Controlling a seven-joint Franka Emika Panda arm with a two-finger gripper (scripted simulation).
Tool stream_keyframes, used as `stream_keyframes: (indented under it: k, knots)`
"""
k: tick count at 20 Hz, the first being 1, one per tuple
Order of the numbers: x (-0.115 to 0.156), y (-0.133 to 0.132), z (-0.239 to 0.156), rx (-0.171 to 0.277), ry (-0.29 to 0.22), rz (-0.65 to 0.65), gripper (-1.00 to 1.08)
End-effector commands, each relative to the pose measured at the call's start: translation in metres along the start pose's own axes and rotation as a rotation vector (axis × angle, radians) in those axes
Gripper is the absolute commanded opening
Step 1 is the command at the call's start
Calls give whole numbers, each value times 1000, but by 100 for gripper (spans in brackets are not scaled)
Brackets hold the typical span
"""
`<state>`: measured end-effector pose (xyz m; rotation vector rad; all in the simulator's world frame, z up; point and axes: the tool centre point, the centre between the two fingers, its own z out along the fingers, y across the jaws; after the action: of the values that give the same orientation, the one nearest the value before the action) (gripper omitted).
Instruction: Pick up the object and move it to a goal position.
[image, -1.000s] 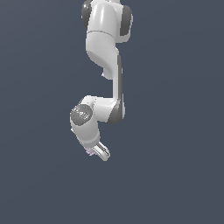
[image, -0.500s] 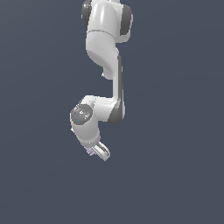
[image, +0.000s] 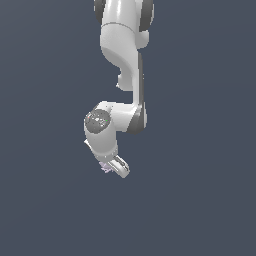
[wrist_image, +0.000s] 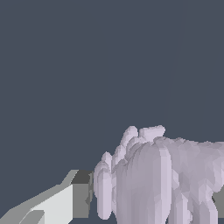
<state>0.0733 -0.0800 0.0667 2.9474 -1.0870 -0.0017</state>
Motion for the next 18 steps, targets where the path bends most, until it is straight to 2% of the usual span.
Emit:
stream_keyframes:
  k: [1,18]
  knots:
    - [-9,-1,-11,1,0,0,-100]
    - [-104,-8,-124,1,0,-1,-100]
